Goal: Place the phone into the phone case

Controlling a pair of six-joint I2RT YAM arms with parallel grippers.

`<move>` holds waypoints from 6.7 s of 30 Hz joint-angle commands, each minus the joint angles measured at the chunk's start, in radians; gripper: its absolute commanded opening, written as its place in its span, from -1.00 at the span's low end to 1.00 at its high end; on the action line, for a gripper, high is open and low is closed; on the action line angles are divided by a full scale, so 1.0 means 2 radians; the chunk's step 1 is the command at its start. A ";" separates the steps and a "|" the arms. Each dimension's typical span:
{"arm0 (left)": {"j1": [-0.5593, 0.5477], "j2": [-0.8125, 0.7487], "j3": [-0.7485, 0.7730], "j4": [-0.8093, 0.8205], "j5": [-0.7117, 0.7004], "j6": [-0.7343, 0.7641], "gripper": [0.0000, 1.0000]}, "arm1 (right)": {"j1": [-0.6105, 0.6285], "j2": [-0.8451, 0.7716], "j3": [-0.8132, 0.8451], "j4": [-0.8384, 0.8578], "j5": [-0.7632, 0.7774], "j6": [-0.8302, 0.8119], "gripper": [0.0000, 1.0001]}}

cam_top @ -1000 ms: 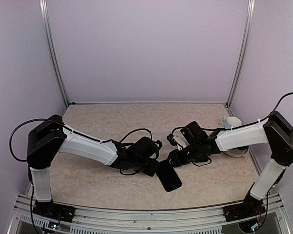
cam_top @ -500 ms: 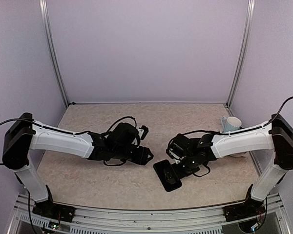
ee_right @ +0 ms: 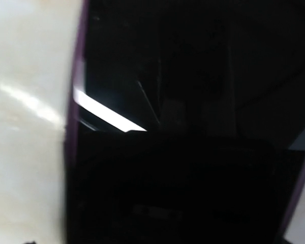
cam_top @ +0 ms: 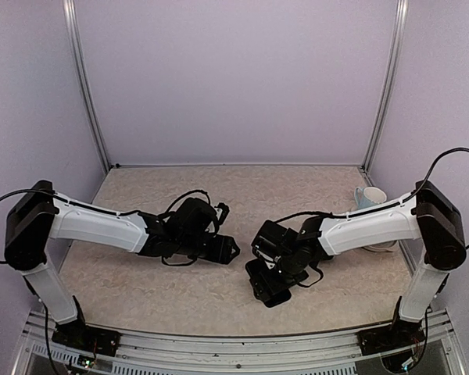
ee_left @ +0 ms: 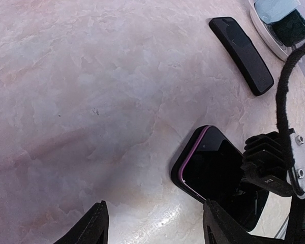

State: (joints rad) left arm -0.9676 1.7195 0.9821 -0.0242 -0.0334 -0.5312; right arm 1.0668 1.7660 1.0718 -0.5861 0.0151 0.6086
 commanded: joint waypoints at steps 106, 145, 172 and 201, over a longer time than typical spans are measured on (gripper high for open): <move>-0.096 -0.079 -0.037 0.164 0.146 0.264 -1.00 | -0.182 -0.354 -0.296 0.477 -0.422 -0.271 0.71; -0.114 -0.070 0.008 0.170 0.172 0.235 -1.00 | -0.148 -0.352 -0.288 0.477 -0.436 -0.285 -0.18; -0.104 -0.089 -0.030 0.231 0.132 0.195 -0.17 | -0.155 -0.402 -0.310 0.523 -0.412 -0.257 -1.00; -0.093 -0.079 -0.011 0.258 0.221 0.205 -0.12 | -0.167 -0.419 -0.299 0.525 -0.444 -0.256 -1.00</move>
State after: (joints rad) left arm -1.1419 1.5330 0.9302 0.5007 0.3733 -0.1406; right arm 0.7391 0.9581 0.4496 0.4019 -0.8528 0.0914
